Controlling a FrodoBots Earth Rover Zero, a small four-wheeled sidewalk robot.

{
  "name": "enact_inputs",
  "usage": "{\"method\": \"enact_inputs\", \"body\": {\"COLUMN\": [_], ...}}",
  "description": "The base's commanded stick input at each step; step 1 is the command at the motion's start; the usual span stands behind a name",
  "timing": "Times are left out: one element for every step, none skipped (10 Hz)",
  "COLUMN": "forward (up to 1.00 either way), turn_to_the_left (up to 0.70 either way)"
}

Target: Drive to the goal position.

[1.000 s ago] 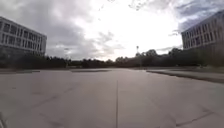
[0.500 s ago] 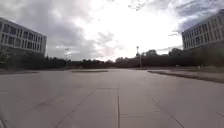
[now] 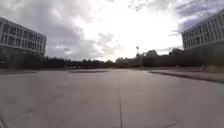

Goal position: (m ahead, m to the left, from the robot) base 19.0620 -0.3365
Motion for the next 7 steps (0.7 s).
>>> {"method": "enact_inputs", "body": {"forward": [0.70, 0.70, 0.70, 0.70, 0.70, 0.70, 0.70], "turn_to_the_left": [0.00, 0.00, 0.00, 0.00, 0.00, 0.00, 0.00]}}
